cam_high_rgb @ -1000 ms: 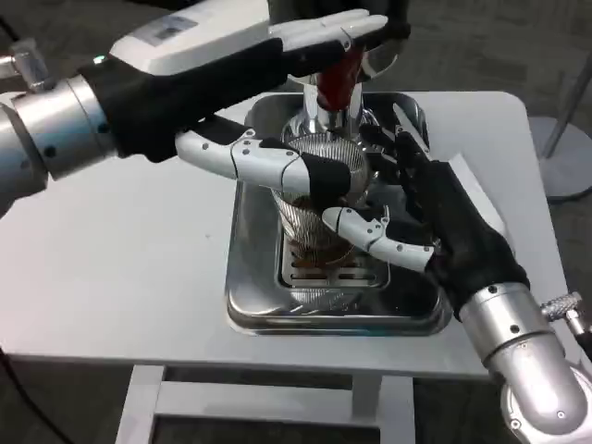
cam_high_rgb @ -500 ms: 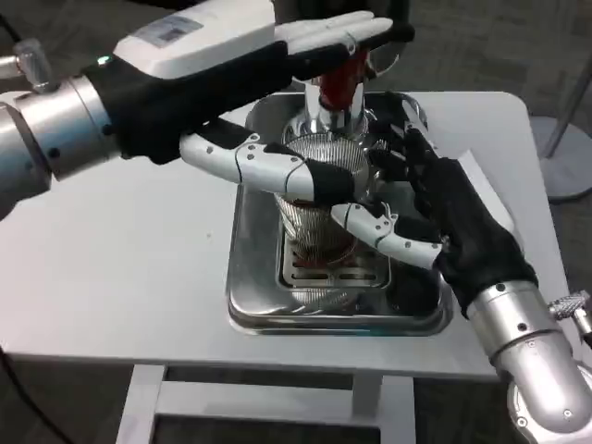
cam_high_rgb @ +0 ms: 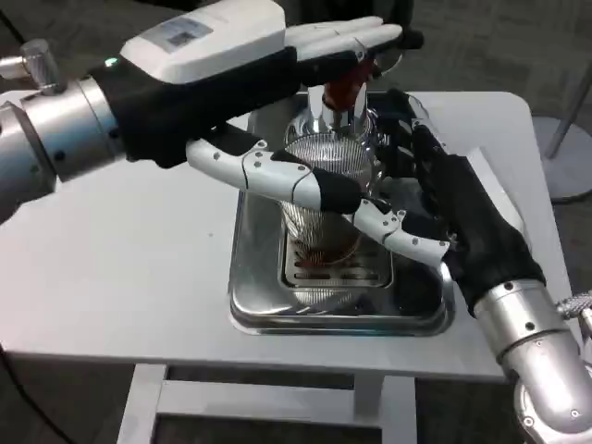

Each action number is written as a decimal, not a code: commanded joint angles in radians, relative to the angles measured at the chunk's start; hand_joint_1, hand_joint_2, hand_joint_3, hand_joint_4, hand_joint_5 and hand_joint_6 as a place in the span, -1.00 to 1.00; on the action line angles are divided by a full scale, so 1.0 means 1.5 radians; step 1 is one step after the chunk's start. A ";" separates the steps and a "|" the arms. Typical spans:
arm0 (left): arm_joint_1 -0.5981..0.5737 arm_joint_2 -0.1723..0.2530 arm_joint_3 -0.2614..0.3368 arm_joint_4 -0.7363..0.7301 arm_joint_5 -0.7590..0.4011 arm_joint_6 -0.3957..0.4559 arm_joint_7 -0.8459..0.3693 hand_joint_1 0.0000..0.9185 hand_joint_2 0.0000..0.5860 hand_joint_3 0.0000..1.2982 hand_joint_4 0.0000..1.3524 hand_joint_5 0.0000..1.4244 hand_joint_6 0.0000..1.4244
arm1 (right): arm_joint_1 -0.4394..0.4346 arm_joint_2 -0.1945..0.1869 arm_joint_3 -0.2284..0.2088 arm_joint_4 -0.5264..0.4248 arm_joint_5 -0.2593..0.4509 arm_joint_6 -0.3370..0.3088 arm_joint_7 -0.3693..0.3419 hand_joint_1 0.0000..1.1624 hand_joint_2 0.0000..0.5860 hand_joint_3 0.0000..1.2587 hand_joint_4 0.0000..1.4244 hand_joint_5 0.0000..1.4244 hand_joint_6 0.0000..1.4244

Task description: Grasp the cup under the faucet to collect the drink, then remove the cup.

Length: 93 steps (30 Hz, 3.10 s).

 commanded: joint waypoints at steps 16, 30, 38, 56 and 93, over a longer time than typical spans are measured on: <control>0.049 0.024 -0.040 -0.016 0.059 0.042 -0.046 -1.00 -0.72 -0.88 -1.00 -0.93 -0.71 | 0.025 -0.004 -0.004 -0.031 0.015 -0.008 0.001 0.31 -0.07 -0.93 -0.85 -0.76 -0.54; 0.049 0.027 -0.027 -0.030 0.055 0.059 -0.035 -1.00 -0.72 -0.90 -1.00 -0.93 -0.71 | 0.027 -0.009 -0.003 -0.035 0.020 -0.007 0.000 0.31 -0.07 -0.92 -0.85 -0.76 -0.54; 0.045 0.018 -0.020 -0.021 0.048 0.063 -0.027 -1.00 -0.72 -0.93 -1.00 -0.94 -0.71 | 0.024 -0.010 -0.004 -0.036 0.020 -0.005 0.000 0.31 -0.07 -0.91 -0.85 -0.75 -0.54; 0.042 -0.004 0.017 0.000 0.027 0.072 0.026 -1.00 -0.69 -1.00 -1.00 -0.94 -0.70 | 0.025 -0.012 -0.006 -0.037 0.021 -0.004 0.002 0.31 -0.07 -0.88 -0.85 -0.74 -0.54; 0.127 -0.057 0.165 -0.072 -0.037 0.004 0.145 -1.00 -0.38 -0.66 -0.68 -0.54 -0.42 | 0.040 -0.012 -0.014 -0.061 0.026 -0.002 0.003 0.31 -0.07 -0.88 -0.85 -0.76 -0.54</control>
